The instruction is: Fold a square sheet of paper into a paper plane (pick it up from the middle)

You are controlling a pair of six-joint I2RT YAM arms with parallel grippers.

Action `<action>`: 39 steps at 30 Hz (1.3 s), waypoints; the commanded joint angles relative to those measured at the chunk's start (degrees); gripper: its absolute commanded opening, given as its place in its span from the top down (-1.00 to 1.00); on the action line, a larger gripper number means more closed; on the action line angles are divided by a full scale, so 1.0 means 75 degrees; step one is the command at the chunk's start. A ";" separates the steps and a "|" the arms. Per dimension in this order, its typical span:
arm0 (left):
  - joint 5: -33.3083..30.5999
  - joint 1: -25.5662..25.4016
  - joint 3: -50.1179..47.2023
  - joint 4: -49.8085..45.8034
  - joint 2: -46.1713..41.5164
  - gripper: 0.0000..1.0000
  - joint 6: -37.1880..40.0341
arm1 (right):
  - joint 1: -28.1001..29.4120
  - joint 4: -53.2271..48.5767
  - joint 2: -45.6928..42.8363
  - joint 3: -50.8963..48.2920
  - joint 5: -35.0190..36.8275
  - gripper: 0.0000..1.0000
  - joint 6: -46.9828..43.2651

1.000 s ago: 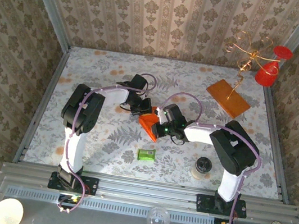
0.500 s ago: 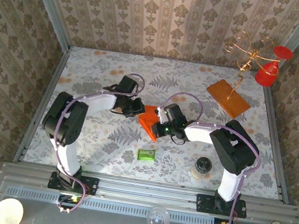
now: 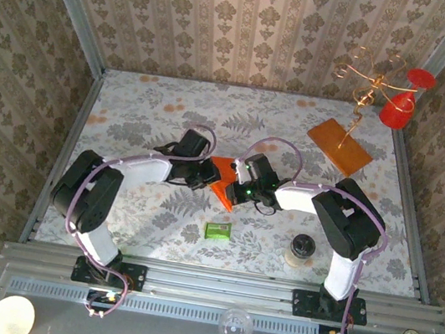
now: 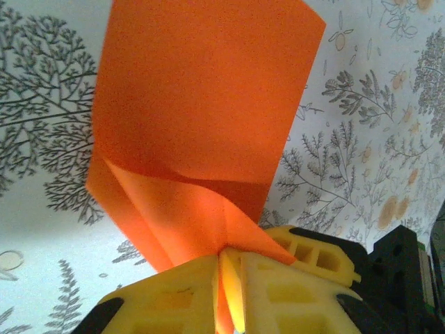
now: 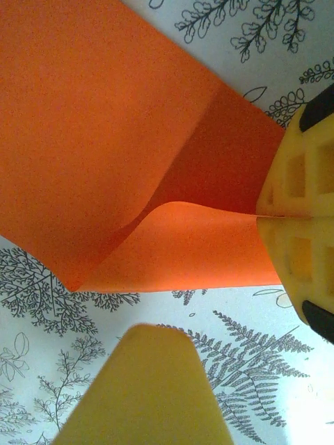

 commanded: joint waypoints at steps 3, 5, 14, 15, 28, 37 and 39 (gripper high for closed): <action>-0.0151 -0.0125 0.0156 0.0317 0.0479 0.77 -0.0405 | -0.0077 -0.0100 0.0182 0.0097 -0.0240 0.96 0.0054; -0.0120 -0.0160 0.0202 0.0400 0.0620 0.81 -0.0487 | -0.0082 -0.0100 0.0182 0.0088 -0.0242 0.96 0.0056; -0.0283 -0.0324 0.0195 0.0233 0.0659 0.87 -0.0670 | -0.0117 -0.0168 0.0220 0.0113 -0.0206 0.95 0.0060; -0.0310 -0.0333 0.0164 0.0198 0.0638 0.87 -0.0687 | -0.0111 -0.0168 0.0229 0.0105 -0.0205 0.95 0.0074; -0.0536 -0.0364 -0.0039 -0.0049 0.0480 0.88 -0.0698 | -0.0140 -0.0300 0.0325 0.0194 -0.0160 0.93 0.0085; -0.0536 -0.0372 -0.0094 -0.0026 0.0567 0.89 -0.0694 | -0.0151 -0.0347 0.0372 0.0203 -0.0125 0.94 0.0109; -0.0536 -0.0371 -0.0104 -0.0009 0.0619 0.89 -0.0694 | -0.0152 -0.0358 0.0374 0.0218 -0.0124 0.94 0.0115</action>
